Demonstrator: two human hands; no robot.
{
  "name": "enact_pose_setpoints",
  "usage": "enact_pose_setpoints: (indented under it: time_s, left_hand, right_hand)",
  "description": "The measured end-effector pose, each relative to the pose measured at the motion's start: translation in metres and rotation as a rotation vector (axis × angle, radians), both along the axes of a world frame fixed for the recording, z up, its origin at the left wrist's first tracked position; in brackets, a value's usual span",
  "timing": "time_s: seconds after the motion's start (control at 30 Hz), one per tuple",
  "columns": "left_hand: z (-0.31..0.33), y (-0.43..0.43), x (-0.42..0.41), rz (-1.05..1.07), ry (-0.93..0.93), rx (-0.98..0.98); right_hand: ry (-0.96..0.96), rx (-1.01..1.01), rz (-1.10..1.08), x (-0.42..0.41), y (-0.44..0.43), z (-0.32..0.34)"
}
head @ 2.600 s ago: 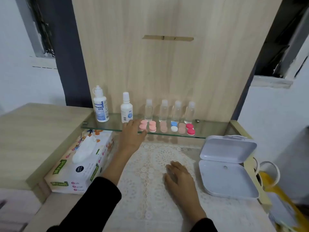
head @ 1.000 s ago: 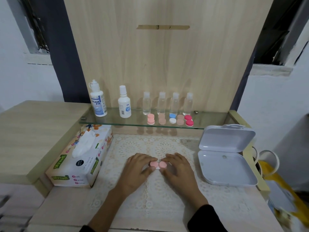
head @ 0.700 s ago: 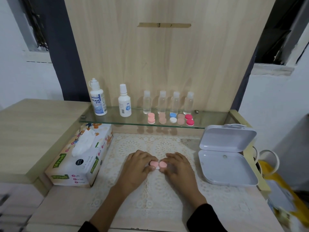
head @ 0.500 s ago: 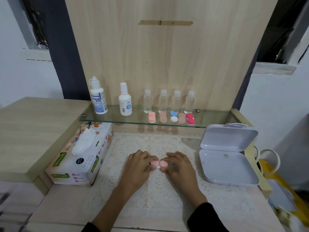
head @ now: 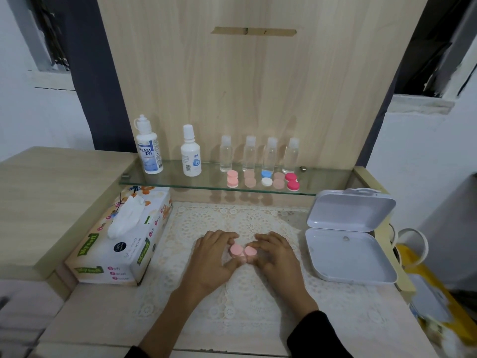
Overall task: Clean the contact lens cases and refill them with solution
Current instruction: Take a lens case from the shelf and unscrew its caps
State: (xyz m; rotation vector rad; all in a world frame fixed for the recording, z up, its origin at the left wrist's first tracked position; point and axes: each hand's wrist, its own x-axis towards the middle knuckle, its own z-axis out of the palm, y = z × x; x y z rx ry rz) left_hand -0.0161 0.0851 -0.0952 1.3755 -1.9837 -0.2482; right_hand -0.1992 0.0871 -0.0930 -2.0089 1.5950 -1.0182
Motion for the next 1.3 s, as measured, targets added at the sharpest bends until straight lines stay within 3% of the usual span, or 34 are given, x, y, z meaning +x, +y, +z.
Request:
enact_pose_setpoints:
  time_s: [0.3, 0.57, 0.9, 1.17, 1.3]
  left_hand:
    - [-0.001, 0.001, 0.000, 0.034, 0.032, -0.023]
    - [0.002, 0.006, -0.002, 0.031, -0.061, -0.060]
    - [0.013, -0.004, -0.001, 0.169, 0.241, 0.005]
    - [0.022, -0.035, 0.003, 0.277, -0.087, 0.161]
    - [0.020, -0.030, 0.004, 0.264, -0.082, 0.153]
  right_hand:
    - [-0.026, 0.032, 0.001, 0.000, -0.001, 0.000]
    - [-0.028, 0.019, 0.008, -0.002, -0.002, -0.004]
    - [-0.010, -0.016, 0.023, -0.002, 0.001, 0.001]
    - [0.003, -0.002, 0.016, -0.001, 0.005, 0.005]
    - [0.027, 0.013, 0.022, -0.003, 0.002, 0.002]
